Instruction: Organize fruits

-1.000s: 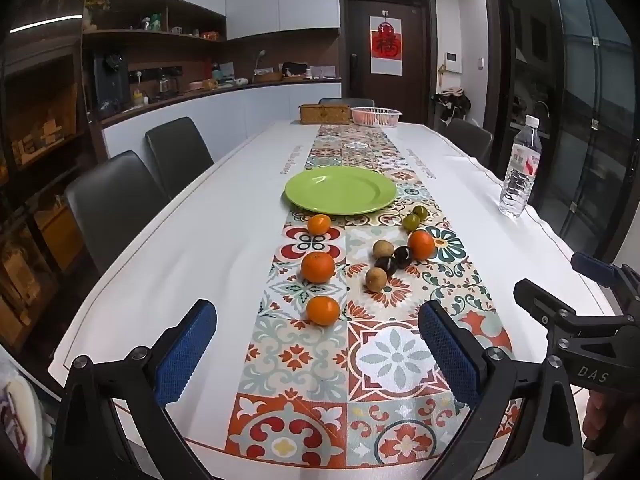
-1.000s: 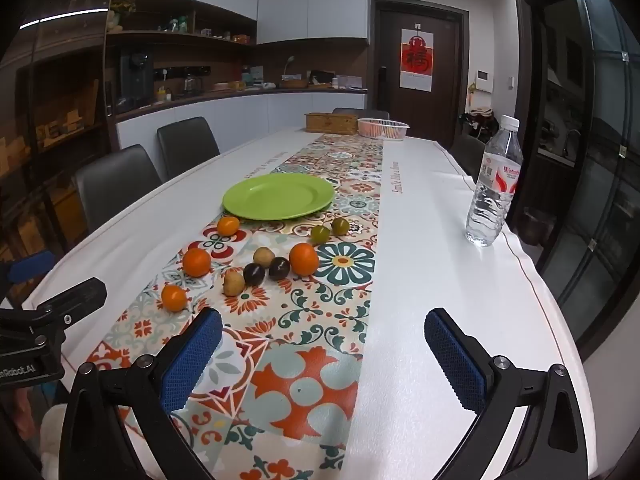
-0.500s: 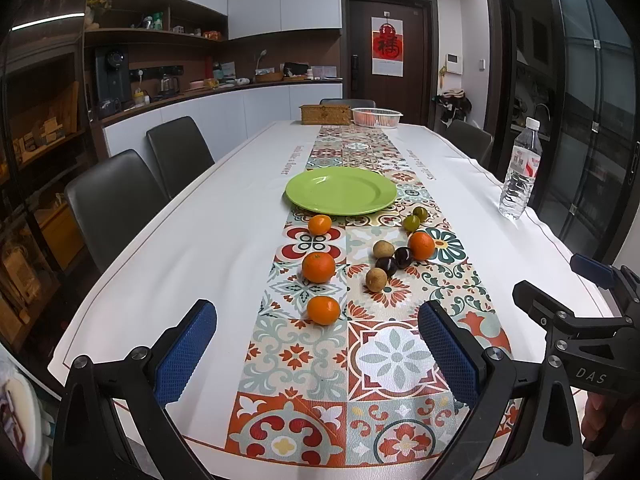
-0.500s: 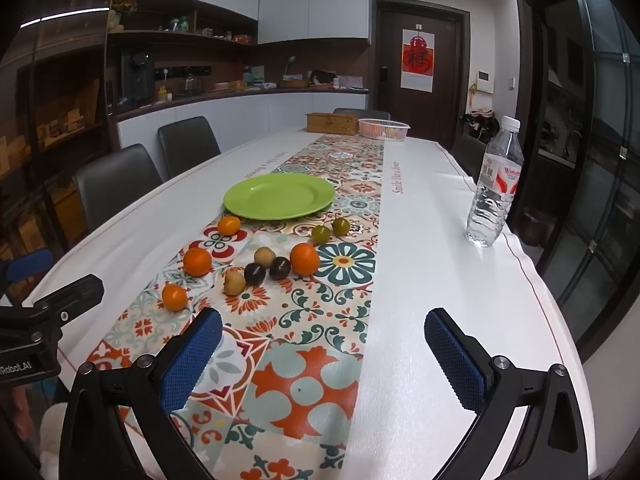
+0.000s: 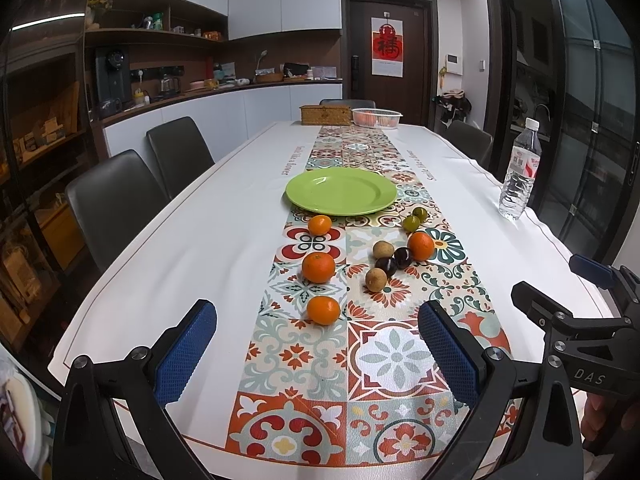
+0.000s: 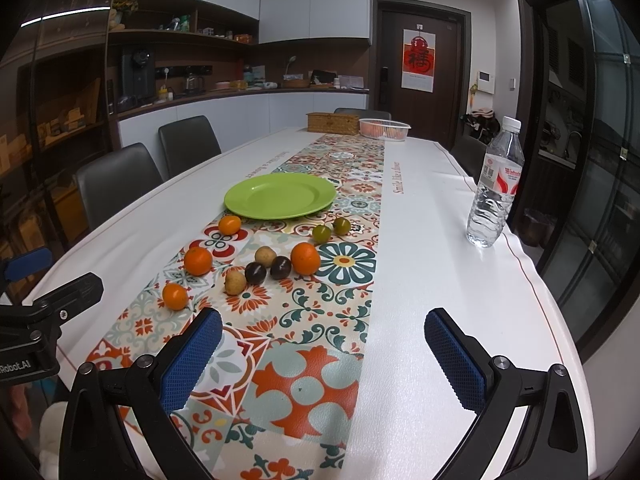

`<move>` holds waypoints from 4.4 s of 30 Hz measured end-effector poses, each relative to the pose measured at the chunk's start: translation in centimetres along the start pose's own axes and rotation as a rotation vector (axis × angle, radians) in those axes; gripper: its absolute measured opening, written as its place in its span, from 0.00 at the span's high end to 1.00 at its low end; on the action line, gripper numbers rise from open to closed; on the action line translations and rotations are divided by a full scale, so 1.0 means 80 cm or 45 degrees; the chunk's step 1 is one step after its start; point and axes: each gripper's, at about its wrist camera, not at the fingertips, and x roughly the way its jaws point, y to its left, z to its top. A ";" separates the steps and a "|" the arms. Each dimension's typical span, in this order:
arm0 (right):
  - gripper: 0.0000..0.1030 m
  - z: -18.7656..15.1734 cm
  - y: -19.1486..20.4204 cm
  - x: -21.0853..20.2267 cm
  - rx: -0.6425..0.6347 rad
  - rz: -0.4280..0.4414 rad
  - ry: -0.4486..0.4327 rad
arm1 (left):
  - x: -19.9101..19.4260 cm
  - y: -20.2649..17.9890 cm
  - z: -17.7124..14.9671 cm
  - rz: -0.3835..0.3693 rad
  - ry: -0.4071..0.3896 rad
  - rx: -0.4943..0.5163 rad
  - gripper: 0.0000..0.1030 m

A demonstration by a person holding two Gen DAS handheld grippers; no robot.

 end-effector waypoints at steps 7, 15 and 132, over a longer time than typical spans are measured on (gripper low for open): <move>0.01 0.000 0.000 0.000 -0.002 -0.001 0.000 | 0.000 0.000 0.001 0.000 0.001 0.000 0.00; 0.01 0.000 0.000 0.000 -0.002 -0.001 -0.001 | -0.001 0.001 0.001 -0.001 0.000 0.000 0.00; 0.63 0.011 0.127 0.203 -0.494 0.340 0.314 | 0.183 0.020 -0.013 -0.326 0.337 0.146 0.66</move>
